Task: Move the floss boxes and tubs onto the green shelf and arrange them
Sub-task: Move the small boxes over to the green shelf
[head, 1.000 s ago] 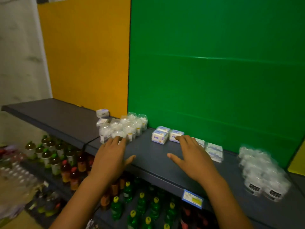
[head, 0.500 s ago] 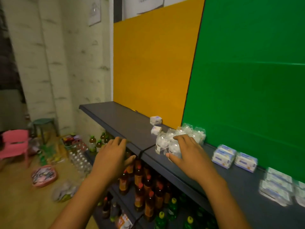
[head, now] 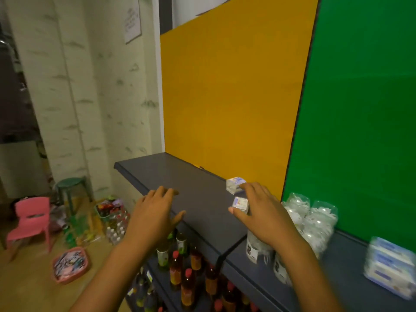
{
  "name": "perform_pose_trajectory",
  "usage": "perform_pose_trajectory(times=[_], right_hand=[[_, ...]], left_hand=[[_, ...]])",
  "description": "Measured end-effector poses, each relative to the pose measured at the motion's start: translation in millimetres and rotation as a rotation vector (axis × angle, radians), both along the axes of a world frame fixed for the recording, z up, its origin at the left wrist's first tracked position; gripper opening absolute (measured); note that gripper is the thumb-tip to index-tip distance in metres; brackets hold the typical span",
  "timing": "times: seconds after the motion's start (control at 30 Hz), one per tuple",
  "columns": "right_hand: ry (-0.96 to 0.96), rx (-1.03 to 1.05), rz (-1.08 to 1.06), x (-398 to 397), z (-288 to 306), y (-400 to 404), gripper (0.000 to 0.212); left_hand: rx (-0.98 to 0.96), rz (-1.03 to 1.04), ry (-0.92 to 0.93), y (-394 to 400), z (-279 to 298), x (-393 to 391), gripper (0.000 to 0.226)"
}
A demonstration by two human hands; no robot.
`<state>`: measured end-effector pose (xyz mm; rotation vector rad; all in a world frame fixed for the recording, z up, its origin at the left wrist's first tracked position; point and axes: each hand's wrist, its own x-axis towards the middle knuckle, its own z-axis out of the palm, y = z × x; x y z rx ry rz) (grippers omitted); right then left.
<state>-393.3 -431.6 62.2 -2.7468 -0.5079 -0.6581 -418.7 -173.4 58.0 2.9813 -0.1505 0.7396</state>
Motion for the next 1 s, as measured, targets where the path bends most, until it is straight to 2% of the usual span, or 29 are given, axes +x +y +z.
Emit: perform_pose_trajectory(times=[0.2, 0.43, 0.73, 1.0], right_hand=[[0.017, 0.006, -0.006, 57.2, -3.6, 20.9, 0.061], [0.06, -0.039, -0.111, 95.5, -7.8, 28.3, 0.059], [0.101, -0.068, -0.376, 127.7, -3.6, 29.4, 0.058], [0.093, 0.001, -0.577, 156.8, -20.8, 53.6, 0.058]], left_hand=[[-0.047, -0.032, 0.057, 17.9, -11.4, 60.1, 0.058], [-0.079, -0.137, 0.064, 24.5, -23.6, 126.3, 0.056], [-0.122, -0.441, 0.088, 5.2, -34.7, 233.5, 0.053], [-0.218, -0.678, 0.127, -3.4, -50.0, 307.5, 0.051]])
